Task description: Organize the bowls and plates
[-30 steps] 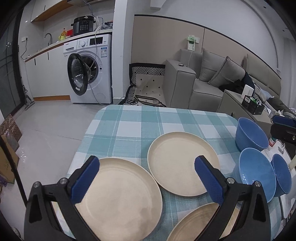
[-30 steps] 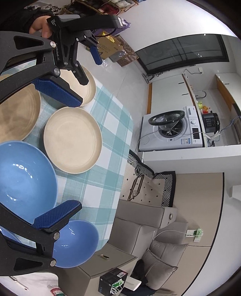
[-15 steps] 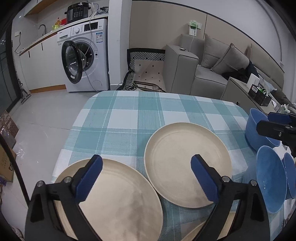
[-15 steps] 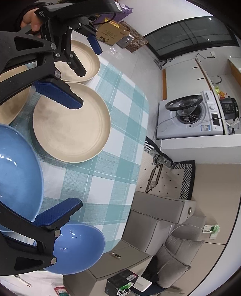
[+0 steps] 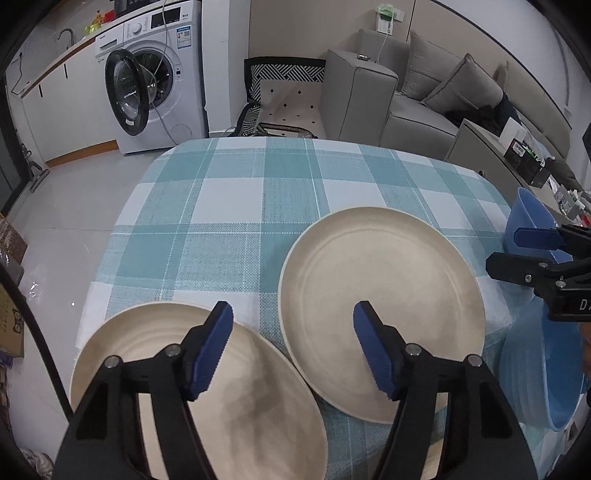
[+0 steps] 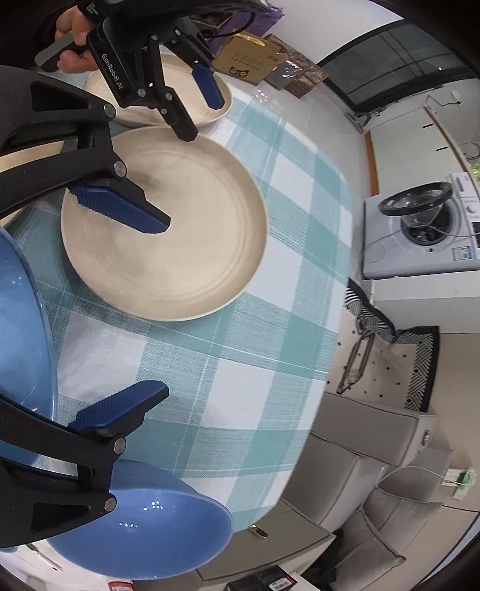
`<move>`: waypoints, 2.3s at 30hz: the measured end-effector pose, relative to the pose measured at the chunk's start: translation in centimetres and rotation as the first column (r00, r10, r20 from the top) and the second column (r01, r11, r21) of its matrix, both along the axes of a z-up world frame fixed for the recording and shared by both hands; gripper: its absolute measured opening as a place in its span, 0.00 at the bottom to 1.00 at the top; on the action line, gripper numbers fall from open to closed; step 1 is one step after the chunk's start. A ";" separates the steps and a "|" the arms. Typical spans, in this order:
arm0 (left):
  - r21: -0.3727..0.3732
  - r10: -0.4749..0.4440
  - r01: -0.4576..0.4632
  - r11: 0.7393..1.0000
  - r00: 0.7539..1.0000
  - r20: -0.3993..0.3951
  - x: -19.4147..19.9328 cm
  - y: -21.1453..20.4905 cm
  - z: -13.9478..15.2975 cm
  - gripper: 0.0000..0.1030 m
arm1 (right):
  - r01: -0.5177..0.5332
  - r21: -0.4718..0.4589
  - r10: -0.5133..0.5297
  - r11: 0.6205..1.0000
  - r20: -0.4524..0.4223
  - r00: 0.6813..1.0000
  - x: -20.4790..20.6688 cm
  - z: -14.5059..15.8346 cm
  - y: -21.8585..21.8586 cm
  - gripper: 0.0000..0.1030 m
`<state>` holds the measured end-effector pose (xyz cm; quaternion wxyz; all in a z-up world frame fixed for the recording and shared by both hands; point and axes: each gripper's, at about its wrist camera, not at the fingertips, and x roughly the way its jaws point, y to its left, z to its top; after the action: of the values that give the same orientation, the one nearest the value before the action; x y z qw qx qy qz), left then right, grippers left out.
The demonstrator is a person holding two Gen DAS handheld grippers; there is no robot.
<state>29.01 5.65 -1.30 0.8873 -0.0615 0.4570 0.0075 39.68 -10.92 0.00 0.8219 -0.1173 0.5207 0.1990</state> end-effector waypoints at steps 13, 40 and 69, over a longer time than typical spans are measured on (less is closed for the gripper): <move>0.022 -0.027 0.028 0.999 0.998 -0.057 1.4 -0.9 -1.4 0.62 | -0.024 -0.011 0.023 1.000 -0.113 0.993 2.0 -3.1 0.7 0.74; 0.065 -0.071 0.078 0.995 0.993 -0.094 2.3 -2.2 -2.2 0.40 | -0.020 -0.036 0.013 0.999 -0.196 0.981 2.7 -5.2 0.3 0.36; 0.032 -0.050 0.052 0.998 0.998 -0.041 0.6 -1.6 -0.3 0.31 | -0.002 -0.048 -0.002 0.999 -0.073 0.997 1.4 -2.7 -0.2 0.13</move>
<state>29.63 4.03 -1.59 0.8787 -0.0349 0.4761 -0.0063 41.07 -11.14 -2.68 0.7994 -0.1297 0.5548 0.1905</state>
